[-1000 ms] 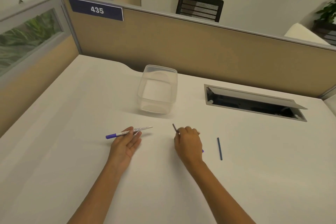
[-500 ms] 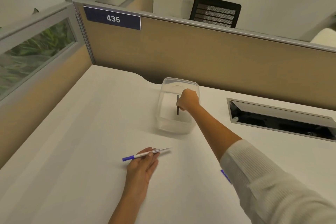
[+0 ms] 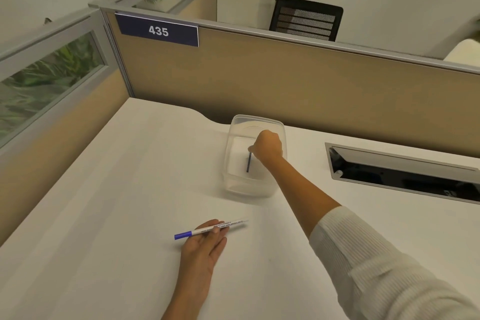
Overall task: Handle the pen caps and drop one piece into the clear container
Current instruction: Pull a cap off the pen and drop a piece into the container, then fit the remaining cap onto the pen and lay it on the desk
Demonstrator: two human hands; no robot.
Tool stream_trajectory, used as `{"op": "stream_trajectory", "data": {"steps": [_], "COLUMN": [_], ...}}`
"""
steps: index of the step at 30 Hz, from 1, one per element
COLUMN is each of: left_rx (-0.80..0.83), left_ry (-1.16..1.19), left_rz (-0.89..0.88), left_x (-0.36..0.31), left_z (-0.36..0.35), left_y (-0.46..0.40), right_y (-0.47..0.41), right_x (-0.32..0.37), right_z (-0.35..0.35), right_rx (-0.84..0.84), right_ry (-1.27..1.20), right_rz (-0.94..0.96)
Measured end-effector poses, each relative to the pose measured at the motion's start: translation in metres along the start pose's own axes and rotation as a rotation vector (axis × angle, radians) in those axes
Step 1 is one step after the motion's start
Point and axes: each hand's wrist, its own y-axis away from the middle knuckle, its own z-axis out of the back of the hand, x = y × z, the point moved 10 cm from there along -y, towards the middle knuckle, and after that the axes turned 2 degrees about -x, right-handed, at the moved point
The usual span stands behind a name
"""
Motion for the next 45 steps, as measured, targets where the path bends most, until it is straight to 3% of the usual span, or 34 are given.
{"op": "stream_trajectory", "data": {"steps": [7,13,17,21,28,32,39,45], "left_rx": [0.003,0.016,0.030,0.025,-0.004,-0.001,0.007,0.116], "left_ry": [-0.066,-0.101,-0.127,-0.152,-0.166,-0.161,-0.130,0.067], "left_rz": [0.012,0.031,0.034,0.034,0.035,0.055,0.134,0.194], "left_x": [-0.001,-0.001,-0.002,-0.003,0.000,0.003,0.014,0.020], "left_z": [-0.003,-0.006,-0.006,-0.007,-0.003,-0.001,-0.011,-0.075], "left_y": [0.007,0.018,0.026,0.035,0.062,0.074,0.097,0.137], "right_y": [0.053,0.120,0.163,0.207,0.242,0.251,0.281,0.311], "right_x": [-0.003,-0.107,-0.207,-0.275,-0.282,-0.282,-0.270,-0.214], "right_z": [0.094,0.122,0.114,0.089,0.077,0.078,0.098,0.108], "right_rx": [-0.299,-0.422,-0.412,-0.264,-0.182,-0.142,-0.216,-0.103], "right_ry": [-0.217,-0.337,-0.291,-0.204,-0.065,-0.026,-0.606,-1.205], "right_rz": [0.145,0.048,-0.148,-0.283,-0.194,-0.248,-0.314,-0.263]}}
